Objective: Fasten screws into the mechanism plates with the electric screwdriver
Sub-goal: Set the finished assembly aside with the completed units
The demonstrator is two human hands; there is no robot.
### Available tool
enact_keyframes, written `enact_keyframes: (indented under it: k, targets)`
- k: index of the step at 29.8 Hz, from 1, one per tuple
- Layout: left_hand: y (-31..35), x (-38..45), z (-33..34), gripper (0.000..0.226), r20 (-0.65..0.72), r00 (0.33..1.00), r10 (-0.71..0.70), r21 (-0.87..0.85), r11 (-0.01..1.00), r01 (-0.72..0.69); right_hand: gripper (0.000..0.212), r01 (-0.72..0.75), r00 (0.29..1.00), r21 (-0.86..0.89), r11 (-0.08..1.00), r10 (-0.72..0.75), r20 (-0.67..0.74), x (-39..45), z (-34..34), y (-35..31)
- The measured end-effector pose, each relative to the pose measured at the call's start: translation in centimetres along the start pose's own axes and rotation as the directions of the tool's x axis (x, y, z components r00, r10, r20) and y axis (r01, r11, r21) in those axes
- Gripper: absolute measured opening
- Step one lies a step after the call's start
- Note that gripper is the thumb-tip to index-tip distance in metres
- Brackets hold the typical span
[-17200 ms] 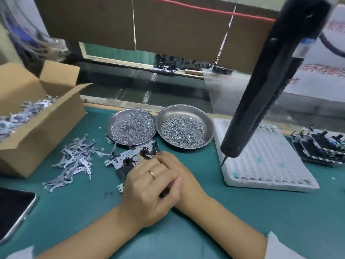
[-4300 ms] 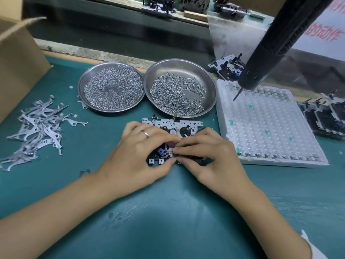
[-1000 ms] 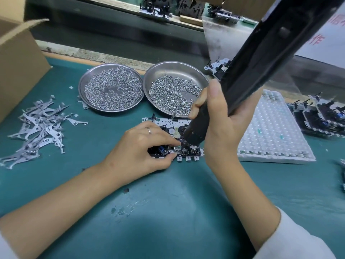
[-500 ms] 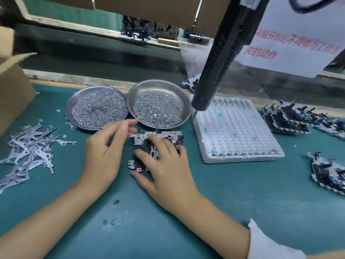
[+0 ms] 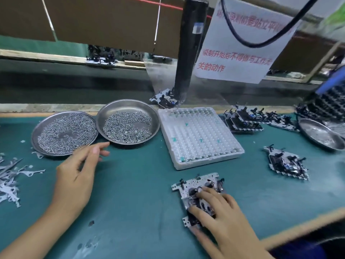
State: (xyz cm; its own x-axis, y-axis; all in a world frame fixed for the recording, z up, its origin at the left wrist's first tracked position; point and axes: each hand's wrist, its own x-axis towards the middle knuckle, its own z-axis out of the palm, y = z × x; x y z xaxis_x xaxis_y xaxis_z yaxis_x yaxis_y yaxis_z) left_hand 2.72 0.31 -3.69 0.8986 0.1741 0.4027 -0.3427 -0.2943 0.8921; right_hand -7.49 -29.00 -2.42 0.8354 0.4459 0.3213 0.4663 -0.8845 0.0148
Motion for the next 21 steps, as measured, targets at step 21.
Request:
enact_keyframes:
  k: [21]
  targets:
    - [6.4,6.8,3.8,0.019,0.185,0.968,0.169,0.398,0.888,-0.231,0.022,-0.098,0.908,0.21,0.973,0.174,-0.381,4.7,-0.1,4.8]
